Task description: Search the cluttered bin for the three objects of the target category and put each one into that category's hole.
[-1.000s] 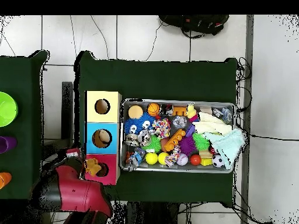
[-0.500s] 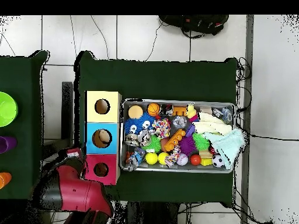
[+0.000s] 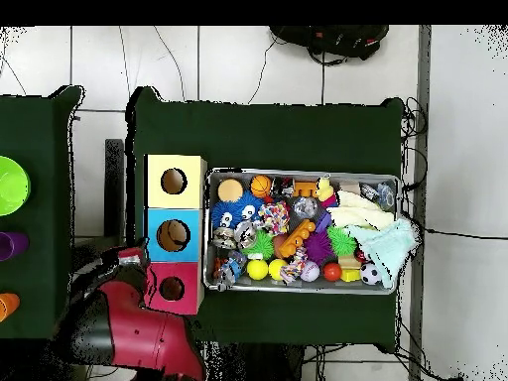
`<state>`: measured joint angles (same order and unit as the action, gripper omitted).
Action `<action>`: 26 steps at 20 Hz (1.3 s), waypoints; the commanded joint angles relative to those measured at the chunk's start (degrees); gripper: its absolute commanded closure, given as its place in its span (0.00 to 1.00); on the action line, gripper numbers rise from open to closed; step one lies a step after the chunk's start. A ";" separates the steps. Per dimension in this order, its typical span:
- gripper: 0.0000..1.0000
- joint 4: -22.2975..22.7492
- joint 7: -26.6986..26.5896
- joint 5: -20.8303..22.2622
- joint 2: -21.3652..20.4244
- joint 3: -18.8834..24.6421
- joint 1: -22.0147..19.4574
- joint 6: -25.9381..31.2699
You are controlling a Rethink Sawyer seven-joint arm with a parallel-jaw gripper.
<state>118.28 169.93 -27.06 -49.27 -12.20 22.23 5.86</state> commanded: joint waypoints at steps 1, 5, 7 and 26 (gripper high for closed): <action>0.00 3.36 1.13 4.74 -9.62 -4.38 -0.85 15.33; 0.00 2.59 -7.65 11.66 -13.31 -9.64 -7.34 21.51; 0.00 1.27 -10.08 14.03 -13.11 -10.38 -11.11 22.32; 0.00 -6.19 -15.11 27.10 -8.47 2.96 -37.60 24.77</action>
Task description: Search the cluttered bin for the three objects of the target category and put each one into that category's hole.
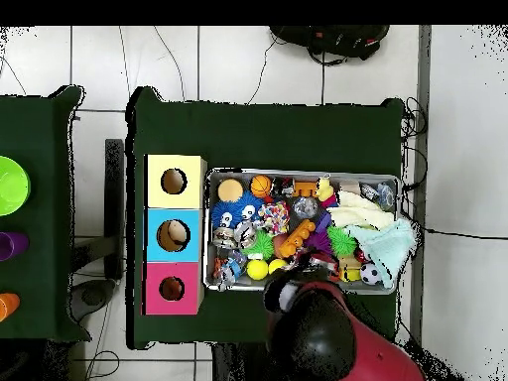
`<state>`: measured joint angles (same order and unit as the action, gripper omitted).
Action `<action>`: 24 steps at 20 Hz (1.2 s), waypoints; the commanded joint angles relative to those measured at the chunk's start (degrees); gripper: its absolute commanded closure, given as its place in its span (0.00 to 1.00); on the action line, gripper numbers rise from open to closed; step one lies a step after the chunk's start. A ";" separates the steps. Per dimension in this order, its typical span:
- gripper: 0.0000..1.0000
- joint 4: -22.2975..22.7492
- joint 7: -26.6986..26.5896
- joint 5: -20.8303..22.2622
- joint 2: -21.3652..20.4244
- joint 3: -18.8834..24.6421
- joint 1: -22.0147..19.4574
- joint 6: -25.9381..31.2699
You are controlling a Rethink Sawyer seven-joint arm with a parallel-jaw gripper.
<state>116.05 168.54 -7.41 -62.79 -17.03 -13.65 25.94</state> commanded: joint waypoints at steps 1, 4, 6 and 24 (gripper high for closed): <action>0.00 -4.49 -13.00 9.29 6.04 7.02 -1.14 3.90; 0.00 -5.84 -13.75 15.44 10.68 6.71 -3.15 -3.18; 0.00 -7.86 -12.19 19.52 14.48 6.05 -3.25 -7.86; 0.00 -14.31 -1.83 29.74 28.54 9.51 -4.32 -27.97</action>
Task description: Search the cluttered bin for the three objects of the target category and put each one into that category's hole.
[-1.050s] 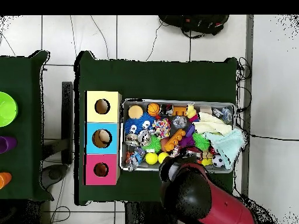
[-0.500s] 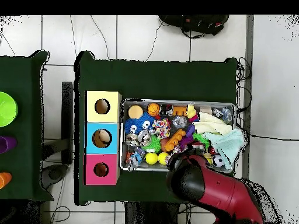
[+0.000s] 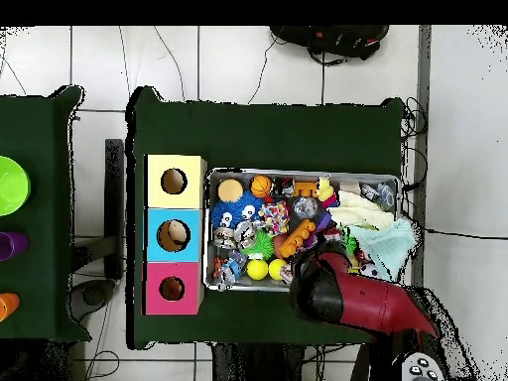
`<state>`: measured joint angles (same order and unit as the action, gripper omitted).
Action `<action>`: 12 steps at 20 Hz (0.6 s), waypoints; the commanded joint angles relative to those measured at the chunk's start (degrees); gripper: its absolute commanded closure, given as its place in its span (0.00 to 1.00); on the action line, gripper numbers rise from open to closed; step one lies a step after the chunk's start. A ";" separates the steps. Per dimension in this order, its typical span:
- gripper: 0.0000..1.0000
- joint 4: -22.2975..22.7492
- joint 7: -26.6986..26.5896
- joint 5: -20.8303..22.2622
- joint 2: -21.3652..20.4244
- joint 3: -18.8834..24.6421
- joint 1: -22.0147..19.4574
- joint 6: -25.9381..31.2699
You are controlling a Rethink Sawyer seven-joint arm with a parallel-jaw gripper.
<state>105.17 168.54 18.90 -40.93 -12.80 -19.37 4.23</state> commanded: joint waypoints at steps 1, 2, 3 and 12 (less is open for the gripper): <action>0.00 -3.38 -0.90 2.86 7.17 5.02 2.19 -6.91; 0.00 -3.16 -0.21 2.30 7.32 4.80 2.89 -7.19; 0.00 -2.76 0.19 1.90 7.18 4.58 3.40 -7.35; 0.00 -4.46 -5.17 6.17 8.23 14.83 -8.24 -5.74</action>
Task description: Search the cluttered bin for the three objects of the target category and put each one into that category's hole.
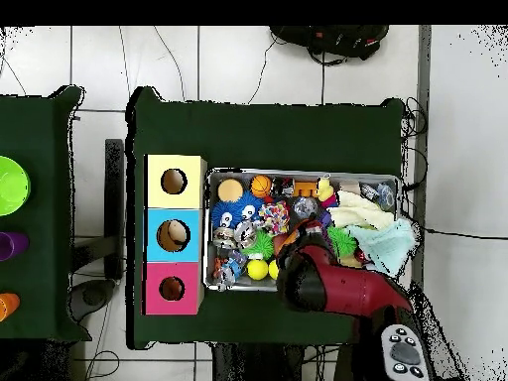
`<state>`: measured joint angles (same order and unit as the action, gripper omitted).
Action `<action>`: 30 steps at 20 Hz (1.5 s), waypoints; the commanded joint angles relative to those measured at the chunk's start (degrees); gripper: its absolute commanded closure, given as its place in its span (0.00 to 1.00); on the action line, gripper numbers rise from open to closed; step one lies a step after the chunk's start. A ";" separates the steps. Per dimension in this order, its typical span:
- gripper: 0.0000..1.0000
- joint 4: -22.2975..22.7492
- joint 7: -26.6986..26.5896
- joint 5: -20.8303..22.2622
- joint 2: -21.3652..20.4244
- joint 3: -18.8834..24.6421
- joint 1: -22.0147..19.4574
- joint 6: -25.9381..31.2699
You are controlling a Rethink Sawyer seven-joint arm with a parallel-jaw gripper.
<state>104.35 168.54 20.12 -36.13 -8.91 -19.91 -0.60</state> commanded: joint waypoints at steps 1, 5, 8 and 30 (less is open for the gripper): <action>0.00 -4.01 -5.97 5.52 3.33 12.88 -9.55 0.00; 0.00 -3.09 -10.44 7.74 1.36 21.05 -16.99 5.10; 0.00 -3.02 -14.94 9.83 1.08 27.38 -22.91 8.99; 0.00 -24.64 -6.05 10.12 10.90 29.47 -15.97 16.74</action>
<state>84.72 167.72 29.72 -27.10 15.05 -40.15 18.79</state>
